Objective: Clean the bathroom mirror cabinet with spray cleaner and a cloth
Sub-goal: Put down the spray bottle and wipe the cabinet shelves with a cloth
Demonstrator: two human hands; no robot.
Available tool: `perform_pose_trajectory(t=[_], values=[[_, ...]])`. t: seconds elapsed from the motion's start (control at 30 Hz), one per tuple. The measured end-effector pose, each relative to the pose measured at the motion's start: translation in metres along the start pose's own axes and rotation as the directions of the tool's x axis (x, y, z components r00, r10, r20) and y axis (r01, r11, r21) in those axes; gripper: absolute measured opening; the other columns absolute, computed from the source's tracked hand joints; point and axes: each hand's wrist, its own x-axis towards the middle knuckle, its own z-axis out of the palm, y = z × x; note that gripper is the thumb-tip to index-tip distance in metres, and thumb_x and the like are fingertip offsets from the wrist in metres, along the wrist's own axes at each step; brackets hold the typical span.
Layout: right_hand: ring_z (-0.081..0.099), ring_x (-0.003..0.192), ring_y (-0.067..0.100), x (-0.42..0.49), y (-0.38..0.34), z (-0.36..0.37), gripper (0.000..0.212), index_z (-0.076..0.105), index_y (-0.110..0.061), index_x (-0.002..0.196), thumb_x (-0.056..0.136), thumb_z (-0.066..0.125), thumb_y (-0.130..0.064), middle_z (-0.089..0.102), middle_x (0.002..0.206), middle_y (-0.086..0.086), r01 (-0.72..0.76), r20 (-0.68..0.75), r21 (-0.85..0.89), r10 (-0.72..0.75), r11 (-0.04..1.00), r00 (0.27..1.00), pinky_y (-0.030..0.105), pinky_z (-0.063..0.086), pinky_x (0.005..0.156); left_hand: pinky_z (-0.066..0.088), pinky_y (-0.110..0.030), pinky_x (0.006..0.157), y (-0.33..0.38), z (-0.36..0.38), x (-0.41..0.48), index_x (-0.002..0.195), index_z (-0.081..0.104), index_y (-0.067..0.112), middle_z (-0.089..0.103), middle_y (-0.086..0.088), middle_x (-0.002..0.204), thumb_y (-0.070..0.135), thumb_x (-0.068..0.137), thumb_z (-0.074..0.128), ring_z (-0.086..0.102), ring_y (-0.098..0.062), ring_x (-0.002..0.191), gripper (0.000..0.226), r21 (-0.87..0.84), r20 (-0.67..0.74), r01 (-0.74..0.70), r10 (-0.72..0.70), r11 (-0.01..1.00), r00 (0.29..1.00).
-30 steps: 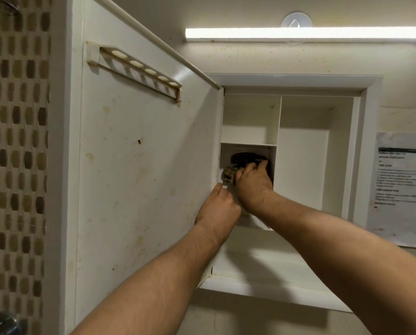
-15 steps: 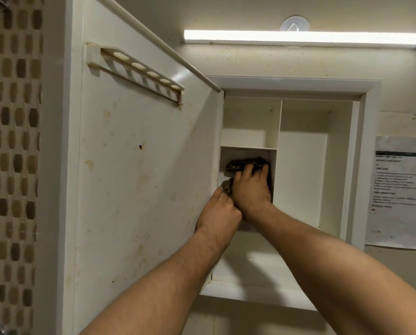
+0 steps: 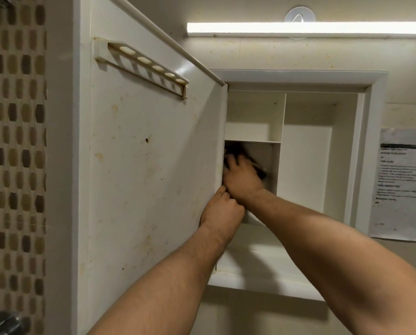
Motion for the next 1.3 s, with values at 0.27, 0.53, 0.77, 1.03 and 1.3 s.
perform_pose_trajectory(t=[0.27,0.53,0.77,1.03,1.3], values=[[0.041,0.138,0.034,-0.006,0.051,-0.014,0.067,0.027,-0.013,0.158,0.101,0.047,-0.042,0.035,0.156,0.013,0.165,0.035,-0.409,-0.165,0.897,0.986,0.045,0.027,0.118,0.017,-0.047,0.126,-0.002,-0.002,0.002,0.108,0.071,0.01,0.07,-0.013,0.116,0.016,0.087,0.071,0.058,-0.03,0.12,0.022,0.065,0.042,-0.03,0.027,0.997,0.999],[0.047,0.129,0.038,-0.013,0.036,-0.012,0.085,0.038,-0.005,0.151,0.092,0.055,-0.065,0.044,0.143,0.02,-0.03,0.149,-0.569,0.139,0.821,0.979,0.063,0.028,0.115,0.017,-0.046,0.125,-0.002,-0.001,0.001,0.1,0.072,0.01,0.072,-0.011,0.108,0.01,0.091,0.066,0.061,-0.028,0.112,0.01,0.04,0.035,-0.045,0.044,0.998,0.998],[0.064,0.094,0.024,-0.04,0.013,-0.001,0.03,0.065,-0.014,0.117,0.097,0.057,-0.034,0.064,0.109,0.004,0.074,0.443,-0.044,-0.047,0.996,0.895,0.038,0.056,0.078,0.012,-0.045,0.127,-0.002,0.001,0.001,0.11,0.072,0.014,0.072,-0.009,0.115,0.016,0.098,0.063,0.059,-0.026,0.119,0.016,0.037,0.05,-0.046,0.044,0.998,0.998],[0.045,0.125,0.038,-0.022,0.038,-0.013,0.068,0.033,-0.008,0.15,0.091,0.065,-0.017,0.036,0.146,0.019,-0.078,0.116,0.001,0.078,0.997,0.99,0.047,0.053,0.089,0.017,-0.047,0.126,-0.002,0.002,-0.002,0.097,0.073,0.01,0.073,-0.011,0.102,0.011,0.09,0.066,0.06,-0.029,0.112,0.01,0.043,0.035,-0.047,0.046,0.998,0.998],[0.056,0.121,0.026,-0.044,0.033,0.014,0.048,0.051,-0.028,0.142,0.096,0.059,-0.034,0.055,0.142,0.001,0.204,0.112,0.257,-0.239,0.945,0.965,0.041,0.056,0.092,0.013,-0.045,0.126,-0.002,0.003,0.002,0.113,0.072,0.012,0.071,-0.01,0.119,0.016,0.094,0.065,0.056,-0.028,0.123,0.02,0.067,0.036,-0.03,0.028,0.997,0.999]])
